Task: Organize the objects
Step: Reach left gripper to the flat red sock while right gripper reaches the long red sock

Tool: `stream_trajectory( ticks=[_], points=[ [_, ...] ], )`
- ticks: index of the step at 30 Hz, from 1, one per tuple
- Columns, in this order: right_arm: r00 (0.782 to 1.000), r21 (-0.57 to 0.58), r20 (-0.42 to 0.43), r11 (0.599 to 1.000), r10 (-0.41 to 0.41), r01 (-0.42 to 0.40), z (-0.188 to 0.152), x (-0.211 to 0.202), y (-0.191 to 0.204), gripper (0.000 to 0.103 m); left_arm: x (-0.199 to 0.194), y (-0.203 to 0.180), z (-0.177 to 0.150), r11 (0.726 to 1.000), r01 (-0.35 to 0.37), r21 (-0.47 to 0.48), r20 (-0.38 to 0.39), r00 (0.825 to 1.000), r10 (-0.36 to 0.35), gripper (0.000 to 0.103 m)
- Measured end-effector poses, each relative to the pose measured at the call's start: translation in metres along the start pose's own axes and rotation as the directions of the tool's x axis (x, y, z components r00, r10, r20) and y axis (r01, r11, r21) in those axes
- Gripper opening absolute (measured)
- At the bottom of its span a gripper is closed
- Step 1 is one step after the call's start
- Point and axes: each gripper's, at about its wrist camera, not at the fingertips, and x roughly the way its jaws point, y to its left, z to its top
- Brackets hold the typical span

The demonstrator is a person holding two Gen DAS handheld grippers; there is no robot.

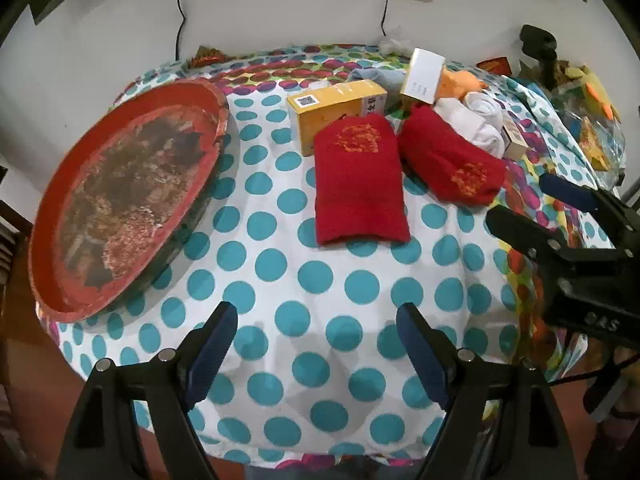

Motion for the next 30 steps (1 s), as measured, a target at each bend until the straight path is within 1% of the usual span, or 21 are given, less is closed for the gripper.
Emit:
stream_trajectory(
  ticks=[4,11,13,15,16,18,20,21,23,24,25,26,28,30],
  points=[
    [0.999,0.028,-0.033,0.999,0.035,-0.034,0.006,0.02,-0.009,0.088,0.011,0.003,0.006,1.0,0.007,-0.01,-0.013,1.0,-0.007,0.084],
    [0.999,-0.02,-0.036,0.999,0.027,-0.028,0.016,0.041,-0.006,0.087,0.023,0.004,0.019,0.999,0.026,-0.022,-0.015,1.0,-0.027,0.084],
    [0.998,-0.033,-0.045,0.999,0.037,-0.038,0.019,0.049,-0.004,0.085,0.026,0.005,0.024,1.0,0.016,-0.023,-0.014,1.0,-0.016,0.084],
    [0.998,-0.043,-0.053,0.998,0.04,-0.043,0.021,0.056,-0.001,0.079,0.029,0.005,0.029,0.999,0.022,-0.024,-0.016,1.0,-0.022,0.084],
    [0.997,-0.048,-0.058,0.998,0.043,-0.046,0.022,0.06,0.0,0.07,0.031,0.005,0.031,0.999,0.02,-0.026,-0.016,1.0,-0.02,0.084],
    [0.996,-0.051,-0.07,0.997,0.048,-0.051,0.023,0.066,0.001,0.064,0.034,0.006,0.034,0.999,0.022,-0.027,-0.019,1.0,-0.022,0.084],
    [0.995,-0.05,-0.08,0.997,0.052,-0.057,0.022,0.071,0.001,0.054,0.037,0.008,0.036,0.999,0.017,-0.03,-0.025,1.0,-0.017,0.084],
    [0.997,-0.054,-0.063,0.997,0.047,-0.051,0.022,0.07,0.001,0.051,0.039,0.009,0.037,0.999,0.017,-0.032,-0.027,0.999,-0.018,0.084],
    [0.998,-0.061,-0.055,0.997,0.041,-0.045,0.021,0.069,0.0,0.041,0.042,0.01,0.039,0.999,0.018,-0.039,-0.028,0.999,-0.019,0.084],
    [0.998,-0.055,-0.05,0.997,0.045,-0.048,0.02,0.068,-0.002,0.038,0.043,0.011,0.041,0.999,0.018,-0.044,-0.03,0.999,-0.02,0.084],
    [0.997,-0.047,-0.043,0.997,0.058,-0.06,0.019,0.067,-0.004,0.033,0.044,0.011,0.042,0.999,0.027,-0.047,-0.031,0.999,-0.028,0.084],
    [0.998,-0.04,-0.032,0.997,0.061,-0.063,0.018,0.064,-0.006,0.032,0.045,0.011,0.044,0.998,0.037,-0.051,-0.03,0.999,-0.038,0.084],
    [0.999,-0.034,-0.017,0.999,0.037,-0.038,0.015,0.06,-0.01,0.031,0.047,0.009,0.048,0.998,0.042,-0.053,-0.025,0.999,-0.043,0.084],
    [0.999,-0.016,-0.014,0.999,0.042,-0.042,0.012,0.059,-0.015,0.031,0.05,0.005,0.052,0.998,0.037,-0.052,-0.024,0.999,-0.038,0.084]
  ],
)
